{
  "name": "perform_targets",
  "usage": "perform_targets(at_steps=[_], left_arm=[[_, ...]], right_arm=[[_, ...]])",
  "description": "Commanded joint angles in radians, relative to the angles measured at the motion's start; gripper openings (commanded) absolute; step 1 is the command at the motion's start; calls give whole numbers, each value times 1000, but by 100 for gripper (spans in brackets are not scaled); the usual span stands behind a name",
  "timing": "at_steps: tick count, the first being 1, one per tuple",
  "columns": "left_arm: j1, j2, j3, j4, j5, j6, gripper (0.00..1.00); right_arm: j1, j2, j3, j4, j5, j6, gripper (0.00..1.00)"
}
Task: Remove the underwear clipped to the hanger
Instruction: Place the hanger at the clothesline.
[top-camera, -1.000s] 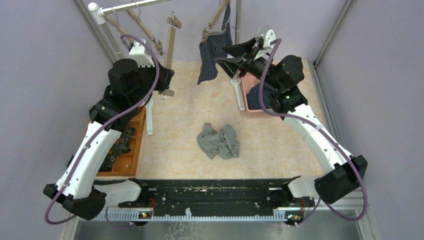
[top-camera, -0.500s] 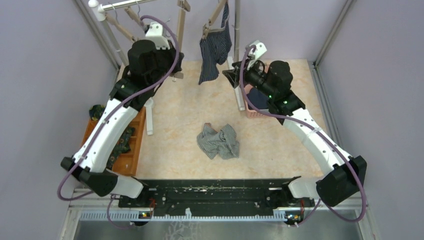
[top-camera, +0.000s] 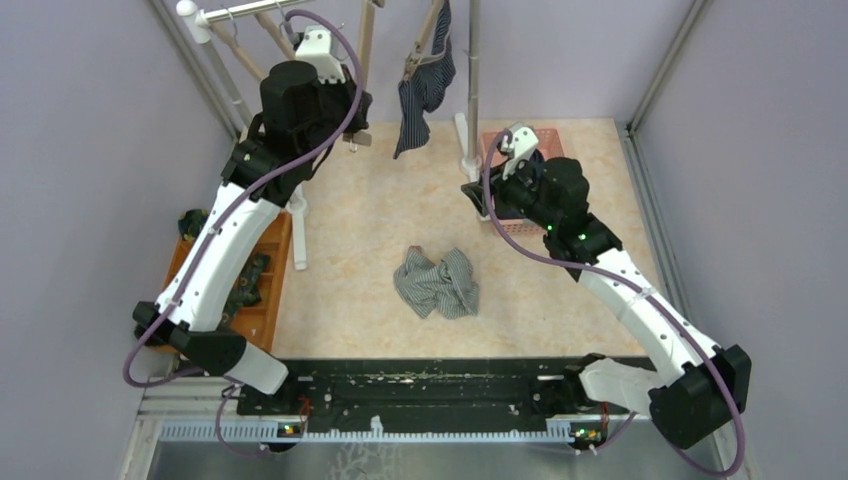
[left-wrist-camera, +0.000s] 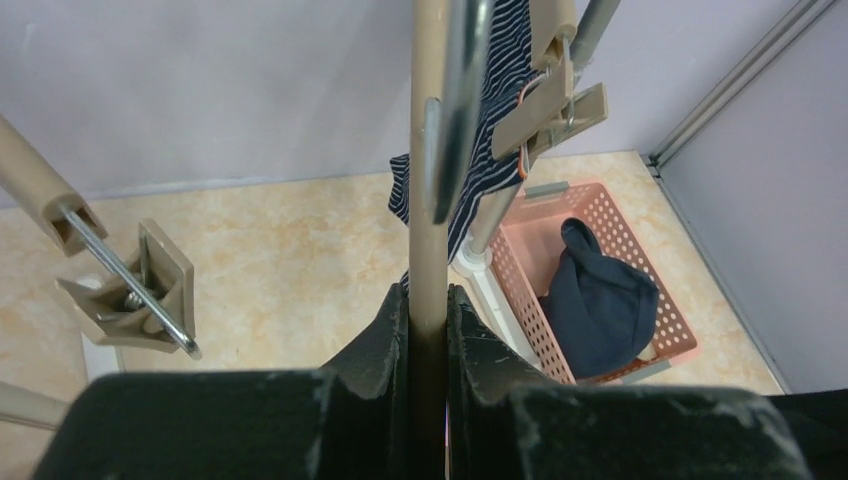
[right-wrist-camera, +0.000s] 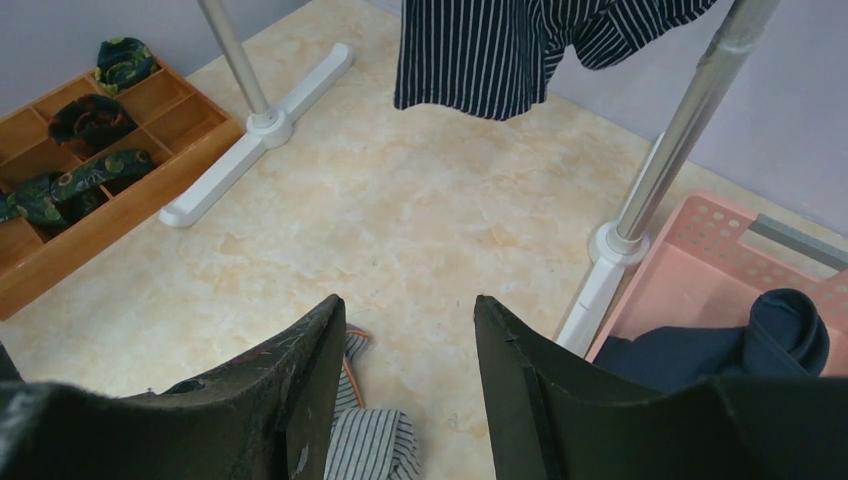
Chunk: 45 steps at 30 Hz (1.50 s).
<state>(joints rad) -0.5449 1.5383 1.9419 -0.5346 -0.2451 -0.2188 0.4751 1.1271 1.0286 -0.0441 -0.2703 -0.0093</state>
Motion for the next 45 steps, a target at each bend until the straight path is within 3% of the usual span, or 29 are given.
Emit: perform_targets(at_steps=[1,5,11,20,26,39,45], left_arm=[[-7,-68,-96,-69,-40,-81,0],[-41,-121,-173,-73,-27,-82,0],[-74,-132,-169,-189,-66,-106,0],[-74,-7,-15,-271,-183,-47,0],[-73,78,48,-165,-233,-7,0],[-71,250,296,-102,-300,60,0],[-30,255,299,-42,-326,79,0]], right_arm=[[7,-47,-3,53,16,-17,50],[7,-37,-4,61,13,-33,50],[6,-27,-1,74,-5,-23,49],[7,-67,-20,96,3,-20,49],[6,-120,-45,89,36,-32,49],[7,-201,-131,84,52,-21,49],[7,-240,-155,74,74,-29,49]])
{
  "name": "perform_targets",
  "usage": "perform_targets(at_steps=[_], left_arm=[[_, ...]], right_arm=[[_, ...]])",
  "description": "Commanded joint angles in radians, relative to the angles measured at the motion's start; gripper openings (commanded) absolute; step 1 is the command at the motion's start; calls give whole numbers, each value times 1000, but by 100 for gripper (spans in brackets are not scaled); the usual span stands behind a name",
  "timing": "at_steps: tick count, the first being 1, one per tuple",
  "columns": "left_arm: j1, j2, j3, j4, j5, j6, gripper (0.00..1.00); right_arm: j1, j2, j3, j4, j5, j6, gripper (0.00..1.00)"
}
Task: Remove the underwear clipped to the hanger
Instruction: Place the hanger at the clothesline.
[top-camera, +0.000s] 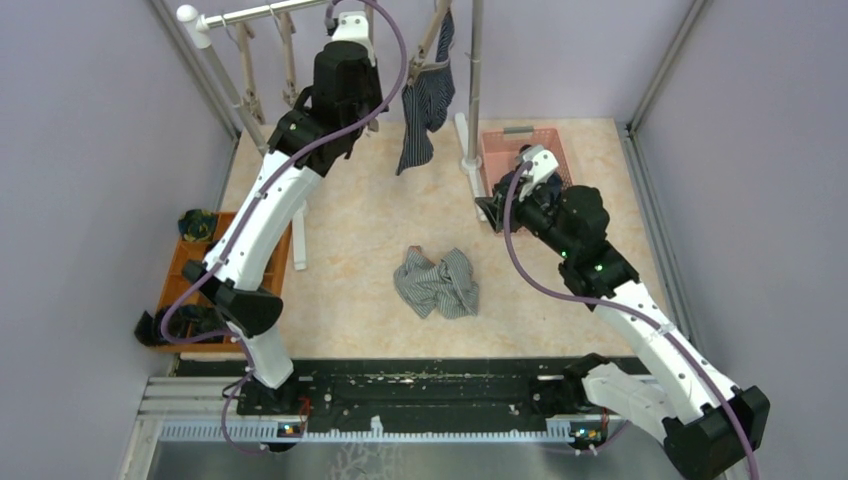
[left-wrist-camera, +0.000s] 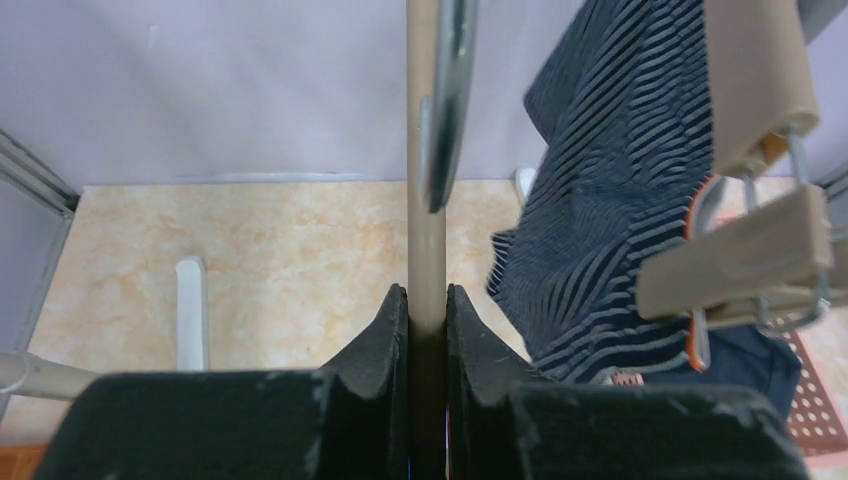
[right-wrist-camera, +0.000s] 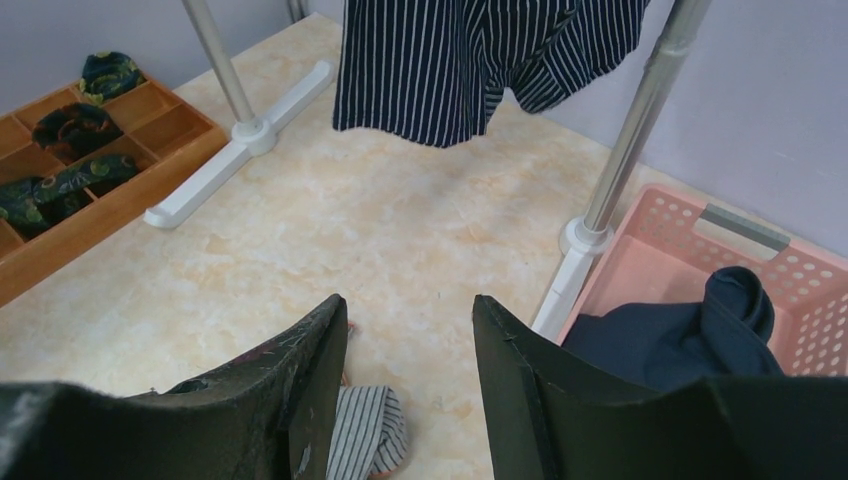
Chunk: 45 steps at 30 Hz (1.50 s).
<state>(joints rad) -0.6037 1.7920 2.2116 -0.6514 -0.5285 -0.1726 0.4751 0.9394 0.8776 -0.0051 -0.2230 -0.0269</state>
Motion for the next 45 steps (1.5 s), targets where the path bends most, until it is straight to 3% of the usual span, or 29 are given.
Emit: perform_targets(at_steps=[1,6,14,32,45], left_arm=[[36,1,27,86,-45,36,0],[65,22,41,119,-43,42,0],[107,70,154,135,81,68,0],[253,154,156,256,224,9,0],[289,175,181,283,275,4,0]], right_arm=[[7,-59,-8,34,29,-14,50],[6,-73,-11,25,38,-21,49],[7,-63,-23,34,52,-24,49],[7,-35,-22,32,80,-56,49],[6,-9,-34,77,82,-55,49]])
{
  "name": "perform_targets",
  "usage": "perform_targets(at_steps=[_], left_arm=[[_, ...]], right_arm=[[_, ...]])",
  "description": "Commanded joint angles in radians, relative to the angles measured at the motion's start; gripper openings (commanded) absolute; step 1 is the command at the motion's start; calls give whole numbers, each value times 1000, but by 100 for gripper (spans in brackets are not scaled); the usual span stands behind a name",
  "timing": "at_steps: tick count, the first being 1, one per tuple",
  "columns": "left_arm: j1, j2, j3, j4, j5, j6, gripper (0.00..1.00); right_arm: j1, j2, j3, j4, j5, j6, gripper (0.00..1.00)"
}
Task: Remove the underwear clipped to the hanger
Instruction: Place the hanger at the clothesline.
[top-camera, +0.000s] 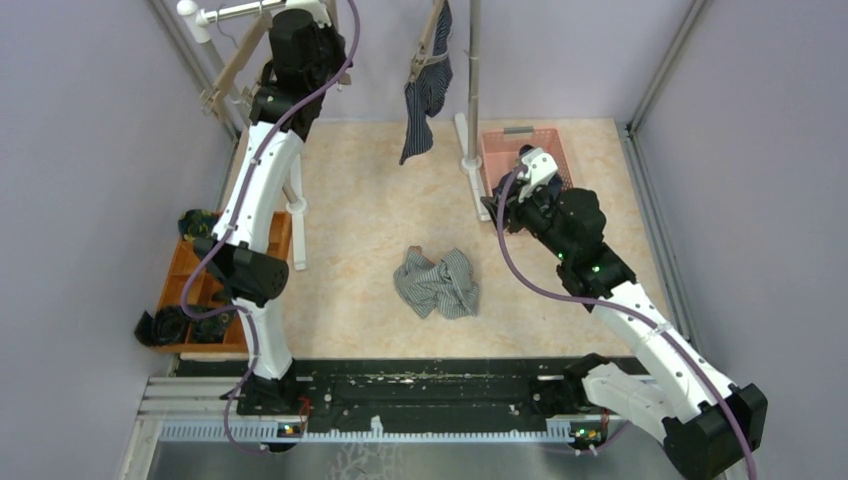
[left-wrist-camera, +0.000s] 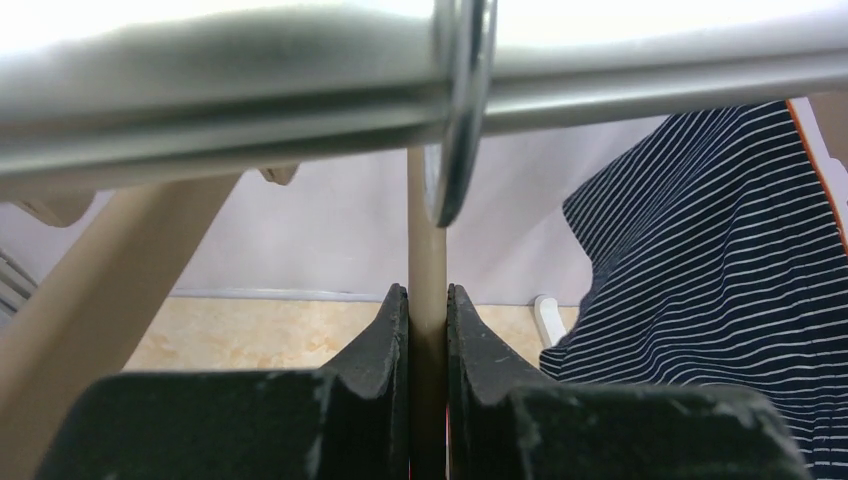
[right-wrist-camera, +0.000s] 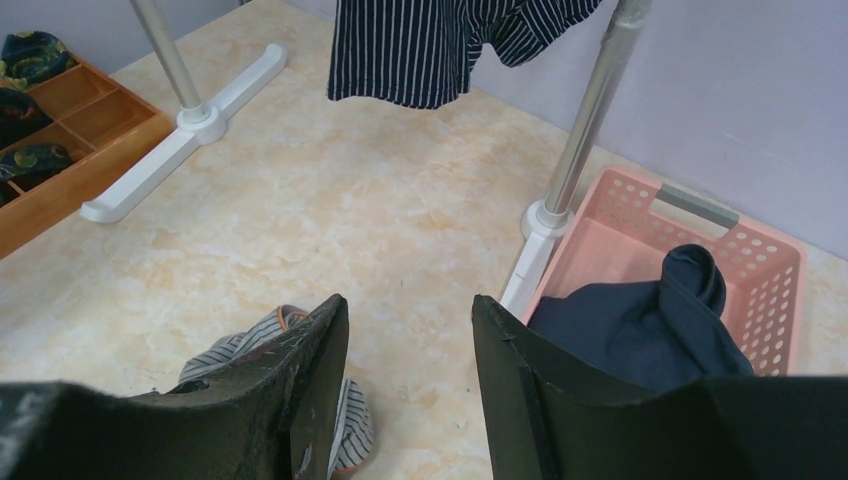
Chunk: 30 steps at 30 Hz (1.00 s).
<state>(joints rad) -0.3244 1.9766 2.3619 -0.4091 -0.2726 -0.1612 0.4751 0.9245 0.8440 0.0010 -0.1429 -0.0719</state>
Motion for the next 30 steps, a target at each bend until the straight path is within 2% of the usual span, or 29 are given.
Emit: perform_targets(at_steps=[1,15,23,25,27,30], left_arm=[[12,-12,32,49,22,-6,0],[38,-3,10,-5,37,-32,0],[30,-46,-85,-35,54,-44,0],[26,-70,-130,-27,54,-43,3],[23,-88,-162,-24,60,-42,11],[14,-113,-193,-18,64,-37,17]], right_arm=[[5,7,-3,76,-3,-7,49],[6,-16,-6,57,-3,-2,49],[6,-25,-10,72,-11,1,49],[6,-22,-10,77,-14,0,49],[6,-18,-10,80,-20,1,49],[6,-14,-10,81,-29,7,49]])
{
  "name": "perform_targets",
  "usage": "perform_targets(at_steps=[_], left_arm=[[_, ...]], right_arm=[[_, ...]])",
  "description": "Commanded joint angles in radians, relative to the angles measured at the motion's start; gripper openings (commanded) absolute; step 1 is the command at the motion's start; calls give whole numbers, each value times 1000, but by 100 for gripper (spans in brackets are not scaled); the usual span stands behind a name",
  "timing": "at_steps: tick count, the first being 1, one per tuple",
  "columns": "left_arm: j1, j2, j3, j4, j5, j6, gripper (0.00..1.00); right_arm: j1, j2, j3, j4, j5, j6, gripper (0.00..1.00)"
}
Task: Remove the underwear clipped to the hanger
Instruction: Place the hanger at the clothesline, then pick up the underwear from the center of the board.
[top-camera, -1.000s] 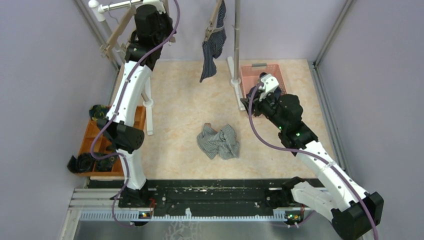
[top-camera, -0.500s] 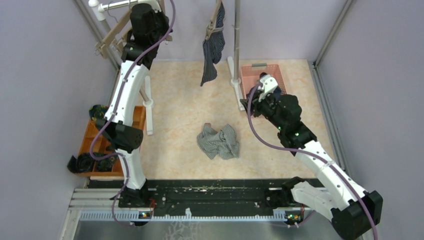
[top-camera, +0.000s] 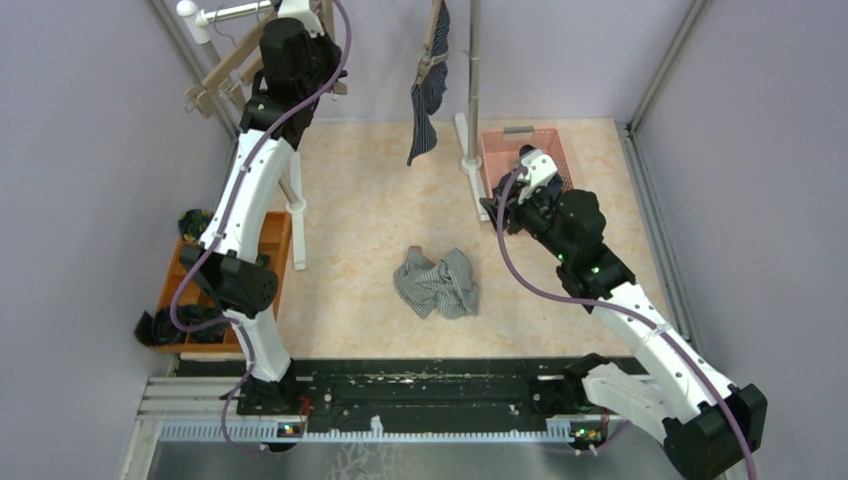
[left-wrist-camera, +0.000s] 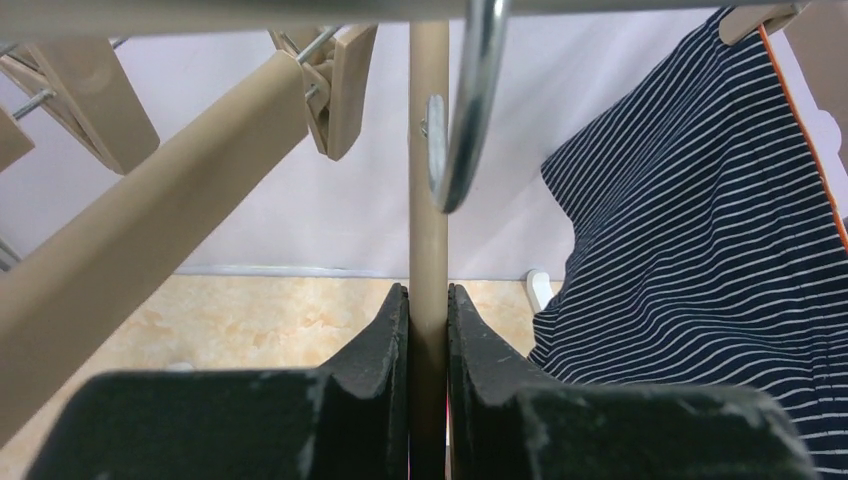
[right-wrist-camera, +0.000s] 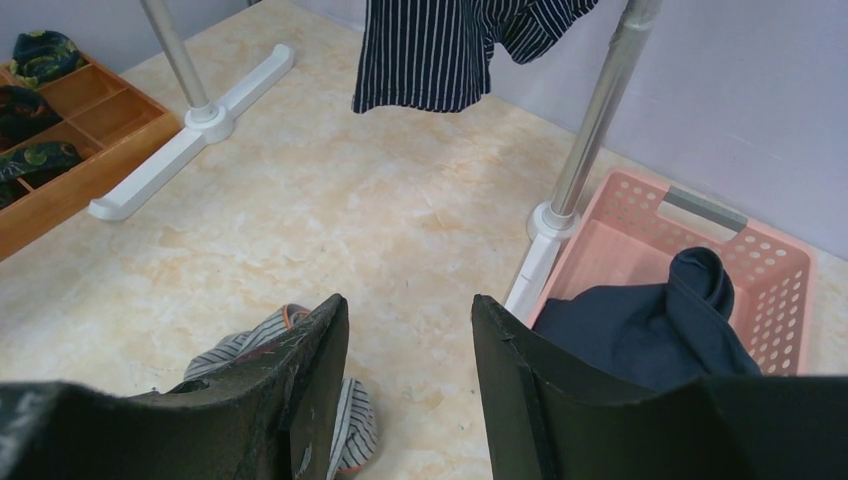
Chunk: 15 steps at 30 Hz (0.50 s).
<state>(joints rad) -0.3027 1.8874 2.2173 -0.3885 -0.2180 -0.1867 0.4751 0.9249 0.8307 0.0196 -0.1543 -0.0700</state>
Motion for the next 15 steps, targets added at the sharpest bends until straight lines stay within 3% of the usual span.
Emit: perform_targets(at_steps=[1,3,6,7,9,12,15], left_arm=[[-10,-32,-58,-34,11,-10,19],[-19,-50,-78,-19,15,-5,29],[-30,-70,-92,1,13,4,58],[-32,-74,-93,3,8,7,72],[-36,-86,-92,7,1,10,85],[-40,-103,-94,17,-7,18,96],[-48,-130,-111,38,-25,23,99]], right_arm=[[6,-12,5,62,-21,7,49],[6,-10,5,64,-26,9,49],[6,-4,2,67,-36,10,49],[6,-3,1,68,-38,11,49],[7,1,1,69,-43,12,49],[7,4,-1,74,-49,12,49],[6,10,-3,82,-60,16,49]])
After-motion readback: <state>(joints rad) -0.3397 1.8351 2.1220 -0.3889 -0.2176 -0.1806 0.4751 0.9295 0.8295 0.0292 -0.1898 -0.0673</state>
